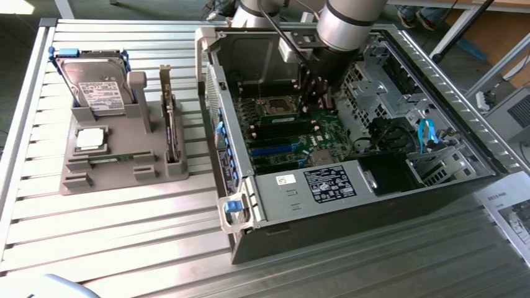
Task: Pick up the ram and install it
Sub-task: 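Insert the ram into the slot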
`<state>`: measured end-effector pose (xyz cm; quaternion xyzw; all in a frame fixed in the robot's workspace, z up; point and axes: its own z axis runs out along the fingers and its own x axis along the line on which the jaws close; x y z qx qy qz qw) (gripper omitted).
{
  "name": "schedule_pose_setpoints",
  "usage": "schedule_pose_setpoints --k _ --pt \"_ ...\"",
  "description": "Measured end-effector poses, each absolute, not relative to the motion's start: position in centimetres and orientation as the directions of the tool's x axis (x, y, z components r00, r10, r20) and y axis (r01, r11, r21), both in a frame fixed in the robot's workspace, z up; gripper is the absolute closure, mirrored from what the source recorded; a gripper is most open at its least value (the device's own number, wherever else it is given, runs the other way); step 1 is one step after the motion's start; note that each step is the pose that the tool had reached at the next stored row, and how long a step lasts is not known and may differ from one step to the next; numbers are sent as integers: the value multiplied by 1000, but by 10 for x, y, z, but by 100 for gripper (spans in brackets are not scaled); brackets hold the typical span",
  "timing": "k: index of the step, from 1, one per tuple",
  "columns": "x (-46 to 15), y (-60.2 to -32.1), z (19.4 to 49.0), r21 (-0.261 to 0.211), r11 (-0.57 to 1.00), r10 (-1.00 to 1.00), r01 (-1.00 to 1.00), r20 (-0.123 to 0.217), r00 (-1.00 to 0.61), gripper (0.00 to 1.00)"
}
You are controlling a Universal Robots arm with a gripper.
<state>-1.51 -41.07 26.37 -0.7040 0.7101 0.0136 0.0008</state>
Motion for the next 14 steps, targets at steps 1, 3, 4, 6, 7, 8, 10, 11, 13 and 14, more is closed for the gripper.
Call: schedule_pose_setpoints --k 1,3,4,6,7,8,10,11,13,14 --pt "-15 -411 263 18 8 -1000 -1000 -20 -9 88" --pt "-15 -411 261 18 8 -1000 -1000 -20 -9 88" --pt "-15 -411 260 18 8 -1000 -1000 -20 -9 88" --pt "-15 -411 258 18 8 -1000 -1000 -20 -9 88" --pt "-15 -411 257 18 8 -1000 -1000 -20 -9 88" --pt "-15 -411 256 18 8 -1000 -1000 -20 -9 88" --pt "-15 -411 254 18 8 -1000 -1000 -20 -9 88" --pt "-15 -411 253 18 8 -1000 -1000 -20 -9 88" --pt "-15 -411 252 18 8 -1000 -1000 -20 -9 88" --pt "-15 -411 251 18 8 -1000 -1000 -20 -9 88"
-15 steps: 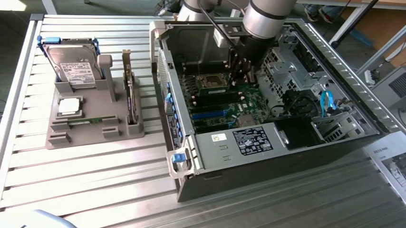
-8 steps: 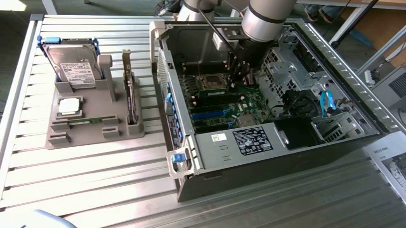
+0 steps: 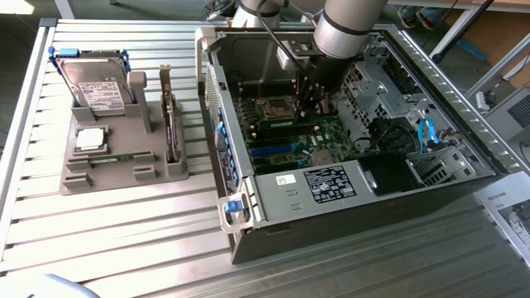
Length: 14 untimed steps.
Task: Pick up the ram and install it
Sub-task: 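Insert the ram into the slot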
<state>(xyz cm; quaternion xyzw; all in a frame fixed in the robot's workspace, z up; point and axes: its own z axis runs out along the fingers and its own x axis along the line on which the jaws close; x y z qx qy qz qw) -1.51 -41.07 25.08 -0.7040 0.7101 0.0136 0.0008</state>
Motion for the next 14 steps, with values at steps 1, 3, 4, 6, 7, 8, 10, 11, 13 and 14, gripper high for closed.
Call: schedule_pose_setpoints --k 1,3,4,6,7,8,10,11,13,14 --pt "-15 -411 250 18 8 -1000 -1000 -20 -9 88" --pt "-15 -411 249 18 8 -1000 -1000 -20 -9 88" --pt "-15 -411 248 18 8 -1000 -1000 -20 -9 88" --pt "-15 -411 248 18 8 -1000 -1000 -20 -9 88" --pt "-15 -411 248 18 8 -1000 -1000 -20 -9 88" --pt "-15 -411 248 18 8 -1000 -1000 -20 -9 88" --pt "-15 -411 247 18 8 -1000 -1000 -20 -9 88" --pt "-15 -411 247 18 9 -1000 -1000 -20 -9 88" --pt "-15 -411 247 18 10 -1000 -1000 -20 -11 88" --pt "-15 -411 247 18 11 -1000 -1000 -20 -12 88"
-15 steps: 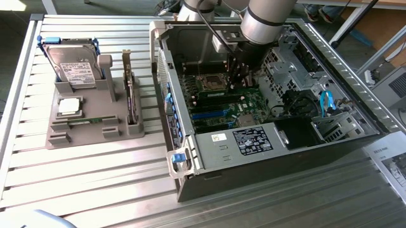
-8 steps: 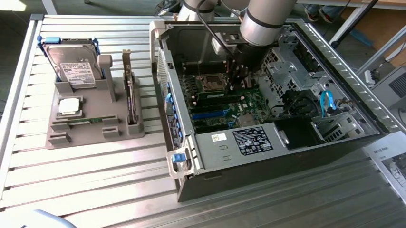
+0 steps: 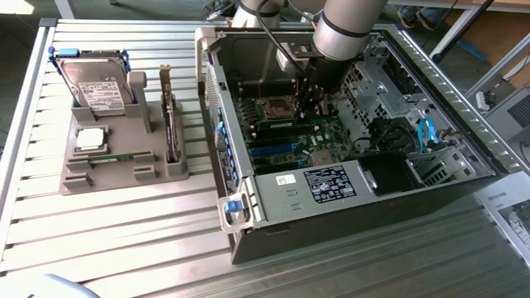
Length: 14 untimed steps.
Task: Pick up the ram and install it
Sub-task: 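Insert the ram into the slot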
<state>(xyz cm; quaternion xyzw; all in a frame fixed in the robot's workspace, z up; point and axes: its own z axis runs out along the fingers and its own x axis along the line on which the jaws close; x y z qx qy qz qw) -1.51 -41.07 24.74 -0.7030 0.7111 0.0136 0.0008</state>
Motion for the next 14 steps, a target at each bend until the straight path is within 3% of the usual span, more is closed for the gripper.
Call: schedule_pose_setpoints --k 14 --pt "-15 -411 246 18 19 -1000 -1000 -20 -19 88"
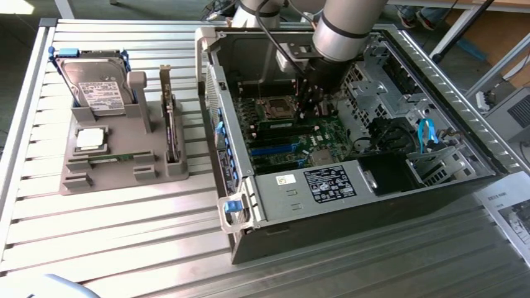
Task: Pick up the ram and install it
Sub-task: 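Insert the ram into the slot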
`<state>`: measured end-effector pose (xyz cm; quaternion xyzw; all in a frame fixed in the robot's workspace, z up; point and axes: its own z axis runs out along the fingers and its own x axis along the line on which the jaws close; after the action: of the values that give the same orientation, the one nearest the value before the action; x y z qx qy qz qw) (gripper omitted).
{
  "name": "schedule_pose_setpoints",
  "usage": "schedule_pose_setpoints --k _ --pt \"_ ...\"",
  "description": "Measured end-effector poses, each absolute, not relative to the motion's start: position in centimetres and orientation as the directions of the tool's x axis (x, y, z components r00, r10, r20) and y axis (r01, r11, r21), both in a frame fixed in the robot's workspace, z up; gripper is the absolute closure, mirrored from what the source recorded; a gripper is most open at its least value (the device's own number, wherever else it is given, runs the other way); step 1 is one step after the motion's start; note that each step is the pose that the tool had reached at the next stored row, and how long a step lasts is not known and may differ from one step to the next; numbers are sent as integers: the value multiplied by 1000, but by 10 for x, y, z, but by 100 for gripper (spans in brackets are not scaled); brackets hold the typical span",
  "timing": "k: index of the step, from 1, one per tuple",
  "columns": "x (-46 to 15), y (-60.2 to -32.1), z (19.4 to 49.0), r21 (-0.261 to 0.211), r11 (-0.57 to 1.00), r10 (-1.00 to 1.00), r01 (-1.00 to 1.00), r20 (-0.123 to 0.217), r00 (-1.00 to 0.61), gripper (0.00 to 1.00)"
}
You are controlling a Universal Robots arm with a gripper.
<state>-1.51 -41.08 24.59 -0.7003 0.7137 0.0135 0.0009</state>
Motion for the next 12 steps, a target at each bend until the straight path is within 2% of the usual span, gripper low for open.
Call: schedule_pose_setpoints --k 12 --pt "-16 -411 244 17 19 -1000 -1000 -20 -19 88"
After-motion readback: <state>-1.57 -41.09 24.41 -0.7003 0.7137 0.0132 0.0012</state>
